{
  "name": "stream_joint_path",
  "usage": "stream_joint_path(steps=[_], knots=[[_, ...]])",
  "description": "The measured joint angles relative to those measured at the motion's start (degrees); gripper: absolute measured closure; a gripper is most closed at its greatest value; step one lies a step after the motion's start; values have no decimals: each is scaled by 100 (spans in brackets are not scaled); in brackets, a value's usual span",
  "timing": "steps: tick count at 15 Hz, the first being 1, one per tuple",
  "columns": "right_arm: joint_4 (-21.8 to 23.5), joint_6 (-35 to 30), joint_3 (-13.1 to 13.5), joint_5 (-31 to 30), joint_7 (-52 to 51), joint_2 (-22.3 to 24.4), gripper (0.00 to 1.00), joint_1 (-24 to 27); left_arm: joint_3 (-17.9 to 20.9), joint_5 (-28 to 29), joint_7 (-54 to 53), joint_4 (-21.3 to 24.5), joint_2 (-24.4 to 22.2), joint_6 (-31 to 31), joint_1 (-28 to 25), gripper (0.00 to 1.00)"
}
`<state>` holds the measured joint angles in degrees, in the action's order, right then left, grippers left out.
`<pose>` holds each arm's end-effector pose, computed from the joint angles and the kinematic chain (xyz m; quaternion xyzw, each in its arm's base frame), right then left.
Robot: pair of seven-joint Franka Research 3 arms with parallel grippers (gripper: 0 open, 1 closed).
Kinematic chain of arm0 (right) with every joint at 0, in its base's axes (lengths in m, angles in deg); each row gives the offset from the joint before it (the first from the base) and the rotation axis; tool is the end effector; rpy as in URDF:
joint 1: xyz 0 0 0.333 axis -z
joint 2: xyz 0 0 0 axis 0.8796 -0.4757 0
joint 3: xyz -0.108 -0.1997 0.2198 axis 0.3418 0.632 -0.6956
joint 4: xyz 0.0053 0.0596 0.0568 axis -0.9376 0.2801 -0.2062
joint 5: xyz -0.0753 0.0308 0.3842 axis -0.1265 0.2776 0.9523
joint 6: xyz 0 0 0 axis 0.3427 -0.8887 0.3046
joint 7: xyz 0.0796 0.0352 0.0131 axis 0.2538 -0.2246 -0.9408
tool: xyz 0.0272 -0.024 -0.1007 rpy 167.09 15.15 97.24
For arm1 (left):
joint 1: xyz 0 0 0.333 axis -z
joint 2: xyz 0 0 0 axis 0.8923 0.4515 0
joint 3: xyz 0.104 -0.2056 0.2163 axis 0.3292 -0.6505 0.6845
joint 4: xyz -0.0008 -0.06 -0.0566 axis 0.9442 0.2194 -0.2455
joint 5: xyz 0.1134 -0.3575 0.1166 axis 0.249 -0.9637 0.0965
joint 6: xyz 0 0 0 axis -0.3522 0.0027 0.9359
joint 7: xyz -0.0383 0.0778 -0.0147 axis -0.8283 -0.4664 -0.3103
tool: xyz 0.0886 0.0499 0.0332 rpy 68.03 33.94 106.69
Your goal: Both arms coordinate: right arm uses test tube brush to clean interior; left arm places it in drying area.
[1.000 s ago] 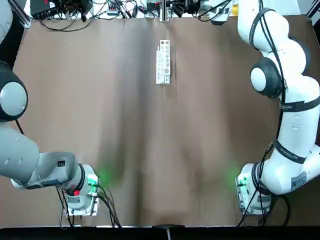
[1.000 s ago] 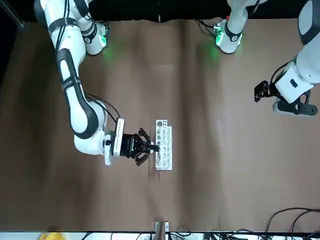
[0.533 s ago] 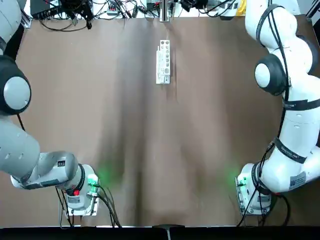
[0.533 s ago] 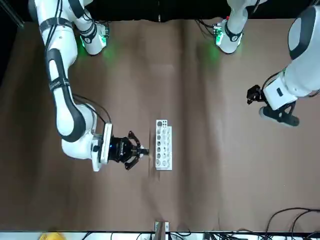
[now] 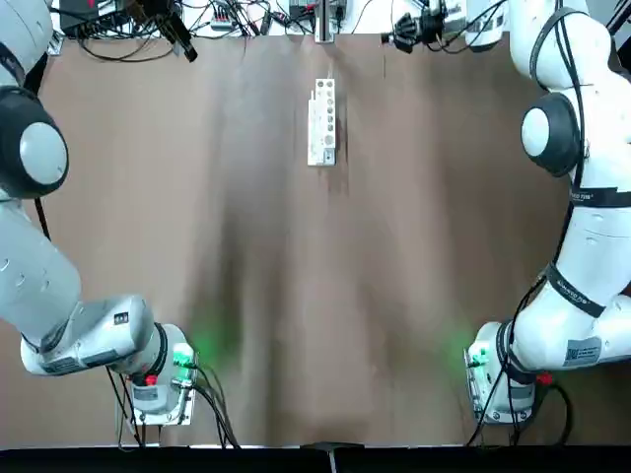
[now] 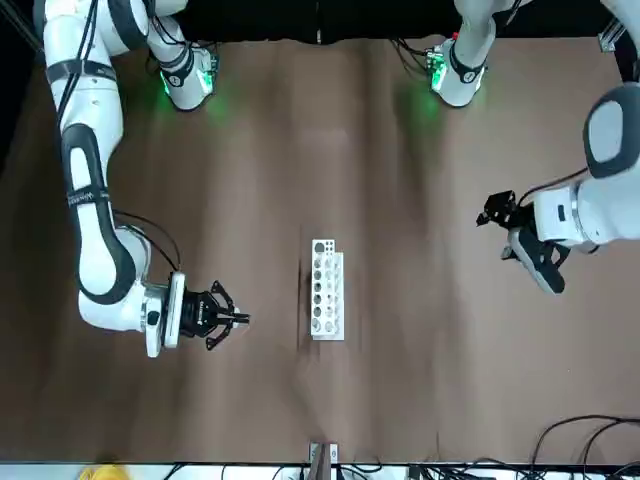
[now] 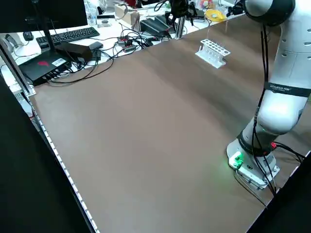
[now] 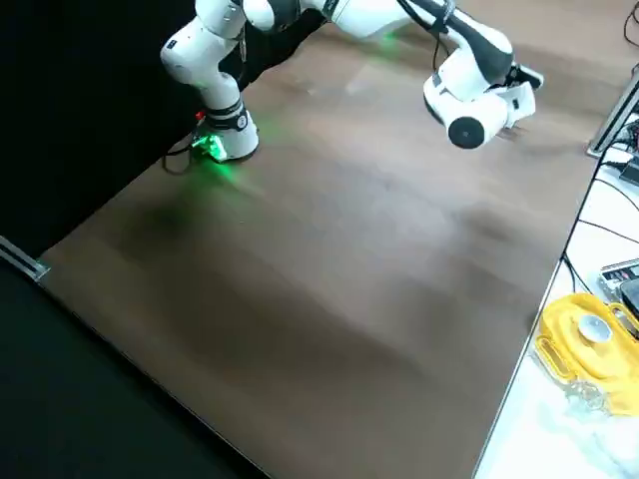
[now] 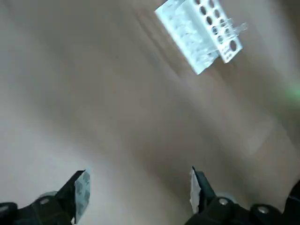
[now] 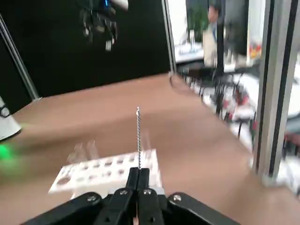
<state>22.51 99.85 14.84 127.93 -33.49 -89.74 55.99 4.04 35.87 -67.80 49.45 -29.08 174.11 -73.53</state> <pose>0.7146 0.1618 0.2782 -0.6337 -0.5111 -0.3738 0.4444 0.6311 -0.0719 0.4738 0.9066 -0.3567 -0.0099 0.2252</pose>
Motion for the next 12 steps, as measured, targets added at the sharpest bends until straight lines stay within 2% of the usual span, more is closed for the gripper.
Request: stream_joint_path(steps=[4,6,9,12], knots=[[-4,3,-19,-1403,1641,9,98,32,-14,-1190,-1792,-5,589,355,-7,0],[-12,81,1,-1701,1911,12,98,25,-30,-1940,-2690,-7,886,554,14,0],[-9,202,237,-2083,2346,12,98,-21,-37,-2990,-3662,-9,1298,624,74,0],[-13,209,369,-2636,3313,13,98,-42,-47,-3763,-4226,-10,1733,1158,358,0]])
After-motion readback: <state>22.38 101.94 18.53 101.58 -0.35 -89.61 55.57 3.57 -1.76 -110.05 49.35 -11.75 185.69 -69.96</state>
